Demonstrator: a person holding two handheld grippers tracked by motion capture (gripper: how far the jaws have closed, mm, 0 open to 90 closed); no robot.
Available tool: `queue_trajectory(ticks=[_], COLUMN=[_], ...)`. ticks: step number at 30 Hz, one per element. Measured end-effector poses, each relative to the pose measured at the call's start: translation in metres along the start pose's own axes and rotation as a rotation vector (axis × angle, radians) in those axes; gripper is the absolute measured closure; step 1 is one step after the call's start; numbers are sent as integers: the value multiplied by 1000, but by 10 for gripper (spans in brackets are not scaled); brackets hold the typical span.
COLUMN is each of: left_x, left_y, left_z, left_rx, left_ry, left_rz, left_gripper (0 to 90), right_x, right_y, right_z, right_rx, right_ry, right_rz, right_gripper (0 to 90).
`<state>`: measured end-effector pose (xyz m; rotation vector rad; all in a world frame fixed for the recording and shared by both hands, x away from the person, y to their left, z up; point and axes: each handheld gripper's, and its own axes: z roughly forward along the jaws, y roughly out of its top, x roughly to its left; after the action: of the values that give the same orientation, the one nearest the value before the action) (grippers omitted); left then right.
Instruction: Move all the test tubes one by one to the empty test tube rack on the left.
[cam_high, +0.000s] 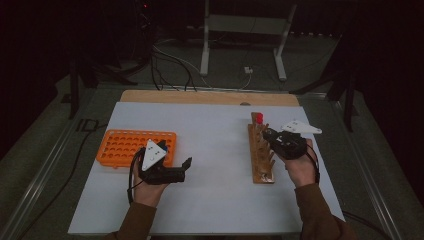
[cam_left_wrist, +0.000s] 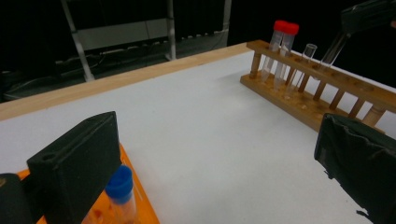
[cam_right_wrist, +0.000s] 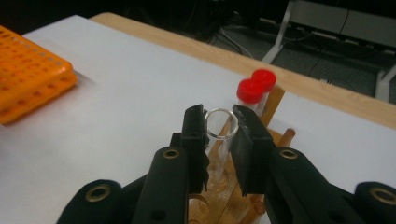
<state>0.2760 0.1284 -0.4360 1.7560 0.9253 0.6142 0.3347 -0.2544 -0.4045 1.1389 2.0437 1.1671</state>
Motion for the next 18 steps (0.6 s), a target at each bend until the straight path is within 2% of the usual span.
queue_trajectory(ticks=[2,5,8,12,18], left_x=[-2,-6,-11,-18,-28], left_y=[2,5,7,9,9], left_z=[2,5,9,16,27], left_rx=[-2,-3,-5,-3,0], left_ry=[0,-4,-15,-25,-43], left_rz=[7,21,31,41,51], left_gripper=[10,10,12,17,43], right_x=[1,3,10,22,40], right_y=[4,10,14,14,10], right_z=[-5,-11,-12,-6,6], right_rx=[-11,-36,-44,-26,-12], right_ry=[0,34,55,90,159], right_rz=[-11,6,-9,-31,-15], right_gripper=[765,765,765,765,764])
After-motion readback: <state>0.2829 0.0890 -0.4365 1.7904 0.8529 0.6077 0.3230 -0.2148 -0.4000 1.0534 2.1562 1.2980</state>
